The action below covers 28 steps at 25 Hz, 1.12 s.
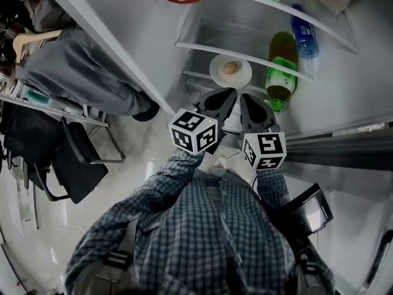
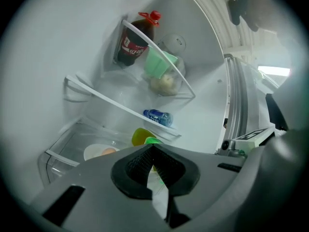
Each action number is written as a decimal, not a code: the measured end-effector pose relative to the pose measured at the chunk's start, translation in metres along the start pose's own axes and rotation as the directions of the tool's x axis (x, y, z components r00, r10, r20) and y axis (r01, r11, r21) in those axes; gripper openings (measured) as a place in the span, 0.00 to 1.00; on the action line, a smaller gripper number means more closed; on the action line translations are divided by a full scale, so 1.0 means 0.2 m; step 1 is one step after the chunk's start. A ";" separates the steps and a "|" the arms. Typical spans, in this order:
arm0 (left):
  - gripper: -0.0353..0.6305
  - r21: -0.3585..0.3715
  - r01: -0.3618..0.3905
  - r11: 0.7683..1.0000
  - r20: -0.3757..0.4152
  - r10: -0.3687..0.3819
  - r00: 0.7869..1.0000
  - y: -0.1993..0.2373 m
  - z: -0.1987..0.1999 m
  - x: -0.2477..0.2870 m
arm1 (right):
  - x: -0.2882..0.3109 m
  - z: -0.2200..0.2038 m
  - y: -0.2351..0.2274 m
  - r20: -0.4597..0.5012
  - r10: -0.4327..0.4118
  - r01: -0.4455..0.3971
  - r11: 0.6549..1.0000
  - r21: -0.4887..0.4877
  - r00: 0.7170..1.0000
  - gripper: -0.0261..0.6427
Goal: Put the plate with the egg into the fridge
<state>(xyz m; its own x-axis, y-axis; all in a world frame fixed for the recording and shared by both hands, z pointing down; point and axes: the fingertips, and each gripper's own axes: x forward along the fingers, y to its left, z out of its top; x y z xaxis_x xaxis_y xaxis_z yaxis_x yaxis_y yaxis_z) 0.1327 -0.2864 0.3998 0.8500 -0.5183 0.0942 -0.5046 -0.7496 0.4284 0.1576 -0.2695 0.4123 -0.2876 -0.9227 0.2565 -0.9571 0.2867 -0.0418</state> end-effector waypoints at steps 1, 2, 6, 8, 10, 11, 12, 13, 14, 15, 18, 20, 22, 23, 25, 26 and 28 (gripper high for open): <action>0.06 -0.001 0.001 1.000 0.000 -0.001 1.000 0.00 0.00 0.00 | 0.00 0.00 0.00 0.003 0.003 -0.002 1.000 -0.001 1.000 0.05; 0.06 -0.003 0.001 1.000 0.001 -0.001 1.000 0.00 0.00 0.00 | -0.01 0.01 0.01 0.006 0.005 -0.005 1.000 -0.001 1.000 0.05; 0.06 -0.001 -0.004 1.000 0.007 0.004 1.000 -0.01 0.00 -0.01 | -0.01 0.01 0.01 0.010 0.010 -0.010 1.000 -0.003 1.000 0.05; 0.06 0.005 -0.004 1.000 0.006 0.004 1.000 -0.02 0.00 -0.01 | -0.02 0.01 0.01 0.010 0.011 -0.011 1.000 -0.004 1.000 0.05; 0.06 0.011 -0.004 1.000 0.003 0.004 1.000 -0.02 -0.01 -0.01 | -0.02 0.01 0.02 0.010 0.013 -0.013 1.000 -0.007 1.000 0.05; 0.06 0.012 -0.004 1.000 0.003 0.004 1.000 -0.02 -0.01 -0.01 | -0.02 0.02 0.02 0.010 0.013 -0.013 1.000 -0.009 1.000 0.05; 0.06 0.012 -0.005 1.000 0.004 0.005 1.000 -0.02 0.00 -0.01 | -0.02 0.02 0.02 0.009 0.013 -0.013 1.000 -0.011 1.000 0.05; 0.06 0.010 -0.005 1.000 0.004 0.005 1.000 -0.03 0.00 -0.01 | -0.03 0.02 0.02 0.009 0.012 -0.012 1.000 -0.012 1.000 0.05; 0.06 0.009 -0.005 1.000 0.005 0.005 1.000 -0.03 0.00 -0.01 | -0.03 0.02 0.02 0.008 0.011 -0.011 1.000 -0.012 1.000 0.05; 0.06 0.008 -0.005 1.000 0.005 0.005 1.000 -0.03 0.00 -0.01 | -0.03 0.02 0.02 0.007 0.011 -0.011 1.000 -0.013 1.000 0.05; 0.06 0.012 -0.006 1.000 0.000 0.006 1.000 -0.03 -0.01 -0.01 | -0.02 0.01 0.02 -0.001 0.017 -0.017 1.000 -0.019 1.000 0.05; 0.06 0.016 -0.005 1.000 -0.002 0.005 1.000 -0.03 -0.01 0.00 | -0.02 0.01 0.03 -0.004 0.022 -0.022 1.000 -0.023 1.000 0.05; 0.06 0.015 -0.005 1.000 -0.003 0.005 1.000 -0.03 -0.01 0.00 | -0.02 0.01 0.03 -0.007 0.024 -0.025 0.999 -0.025 1.000 0.05; 0.06 0.014 -0.005 1.000 -0.002 0.005 1.000 -0.03 -0.01 0.00 | -0.02 0.00 0.03 -0.008 0.025 -0.025 0.999 -0.027 1.000 0.05; 0.06 0.015 -0.006 1.000 -0.003 0.006 1.000 -0.02 -0.01 0.00 | -0.02 0.00 0.03 -0.009 0.026 -0.026 0.999 -0.028 1.000 0.05; 0.06 0.017 -0.006 1.000 -0.004 0.006 1.000 -0.02 -0.01 0.01 | -0.02 0.00 0.03 -0.010 0.027 -0.027 0.999 -0.029 1.000 0.05; 0.06 0.017 -0.007 1.000 -0.005 0.007 1.000 -0.02 -0.01 0.01 | -0.01 0.00 0.03 -0.014 0.030 -0.031 0.999 -0.030 0.999 0.05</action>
<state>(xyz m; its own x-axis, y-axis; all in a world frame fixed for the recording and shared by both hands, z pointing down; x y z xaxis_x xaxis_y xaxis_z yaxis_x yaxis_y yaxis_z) 0.1364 -0.2834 0.4000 0.8471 -0.5216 0.1015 -0.5130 -0.7530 0.4120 0.1523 -0.2659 0.4113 -0.3162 -0.9098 0.2688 -0.9462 0.3228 -0.0202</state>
